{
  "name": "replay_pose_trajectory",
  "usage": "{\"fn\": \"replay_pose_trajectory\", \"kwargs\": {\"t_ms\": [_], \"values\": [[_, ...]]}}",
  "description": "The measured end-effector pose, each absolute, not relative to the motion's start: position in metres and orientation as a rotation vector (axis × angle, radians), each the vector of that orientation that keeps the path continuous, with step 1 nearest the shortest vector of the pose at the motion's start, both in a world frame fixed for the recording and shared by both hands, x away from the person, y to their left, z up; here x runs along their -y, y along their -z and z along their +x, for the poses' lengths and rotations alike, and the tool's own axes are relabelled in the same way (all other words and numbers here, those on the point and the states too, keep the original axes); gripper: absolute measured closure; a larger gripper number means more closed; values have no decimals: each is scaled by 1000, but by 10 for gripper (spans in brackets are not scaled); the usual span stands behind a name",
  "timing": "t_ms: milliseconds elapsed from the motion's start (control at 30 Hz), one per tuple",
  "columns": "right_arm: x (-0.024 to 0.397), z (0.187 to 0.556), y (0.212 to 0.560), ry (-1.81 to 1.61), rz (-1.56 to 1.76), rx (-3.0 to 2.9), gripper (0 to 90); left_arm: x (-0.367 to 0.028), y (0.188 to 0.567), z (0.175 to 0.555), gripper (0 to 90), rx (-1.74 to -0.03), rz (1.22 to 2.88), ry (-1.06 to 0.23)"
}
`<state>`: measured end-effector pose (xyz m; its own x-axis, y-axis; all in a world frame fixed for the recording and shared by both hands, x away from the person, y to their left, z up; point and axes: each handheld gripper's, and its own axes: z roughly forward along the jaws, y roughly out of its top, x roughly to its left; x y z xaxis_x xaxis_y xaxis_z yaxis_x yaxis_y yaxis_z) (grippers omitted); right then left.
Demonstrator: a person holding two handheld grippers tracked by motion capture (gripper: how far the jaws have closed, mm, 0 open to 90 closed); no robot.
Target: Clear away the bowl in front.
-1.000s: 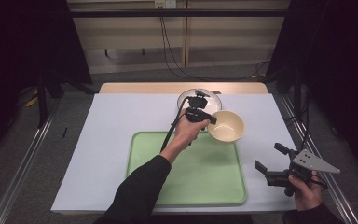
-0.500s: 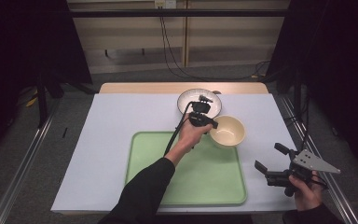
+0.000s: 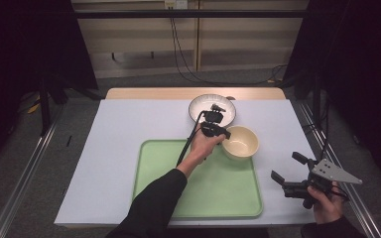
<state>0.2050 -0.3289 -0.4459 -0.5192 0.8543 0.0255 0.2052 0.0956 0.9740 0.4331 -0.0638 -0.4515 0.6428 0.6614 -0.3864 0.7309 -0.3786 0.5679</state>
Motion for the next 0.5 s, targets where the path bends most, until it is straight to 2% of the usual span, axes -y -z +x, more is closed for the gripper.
{"fn": "replay_pose_trajectory", "kwargs": {"t_ms": [500], "values": [[329,205,446,-1452,1042,-1802,0,63,455,430,806,-1042,2130,98]]}}
